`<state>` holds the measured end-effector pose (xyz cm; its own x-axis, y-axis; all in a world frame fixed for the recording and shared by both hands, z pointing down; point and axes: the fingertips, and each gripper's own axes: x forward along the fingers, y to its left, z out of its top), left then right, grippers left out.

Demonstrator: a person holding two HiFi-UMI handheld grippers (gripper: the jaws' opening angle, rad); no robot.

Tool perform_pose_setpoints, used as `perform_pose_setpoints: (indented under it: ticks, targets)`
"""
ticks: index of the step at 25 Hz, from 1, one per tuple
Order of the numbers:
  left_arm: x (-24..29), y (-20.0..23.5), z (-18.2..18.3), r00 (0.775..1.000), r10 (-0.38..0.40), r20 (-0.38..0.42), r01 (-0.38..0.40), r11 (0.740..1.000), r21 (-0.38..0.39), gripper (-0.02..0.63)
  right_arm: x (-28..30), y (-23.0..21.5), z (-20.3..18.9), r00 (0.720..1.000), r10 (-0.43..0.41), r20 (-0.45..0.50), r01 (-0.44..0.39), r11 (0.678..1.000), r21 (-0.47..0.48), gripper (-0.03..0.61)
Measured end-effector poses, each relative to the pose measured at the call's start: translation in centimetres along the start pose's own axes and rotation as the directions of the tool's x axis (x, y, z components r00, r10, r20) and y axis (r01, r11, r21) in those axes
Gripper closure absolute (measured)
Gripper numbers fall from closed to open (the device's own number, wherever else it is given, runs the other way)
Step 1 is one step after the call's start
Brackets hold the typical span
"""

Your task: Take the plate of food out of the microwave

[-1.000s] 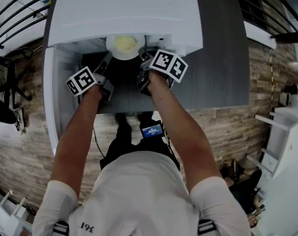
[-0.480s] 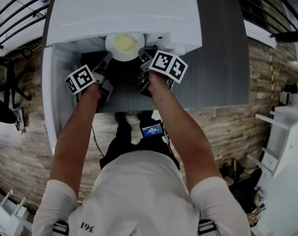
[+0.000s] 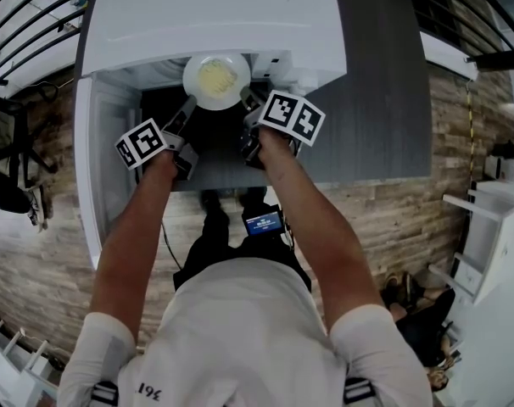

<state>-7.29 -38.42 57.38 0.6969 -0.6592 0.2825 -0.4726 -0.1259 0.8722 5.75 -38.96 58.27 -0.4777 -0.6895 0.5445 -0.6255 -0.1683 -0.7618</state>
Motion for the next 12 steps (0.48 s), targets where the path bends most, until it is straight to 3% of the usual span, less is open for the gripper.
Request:
perform_pose_setpoints:
  ticks: [12]
  targets:
    - [-2.4,-1.6,-3.2,1.0,0.001,-0.017,-0.001,1.0,0.003,0.577,-3.7,-0.2,-1.8,1.0,0.019,-0.003,-0.019,0.999,-0.045,0.551]
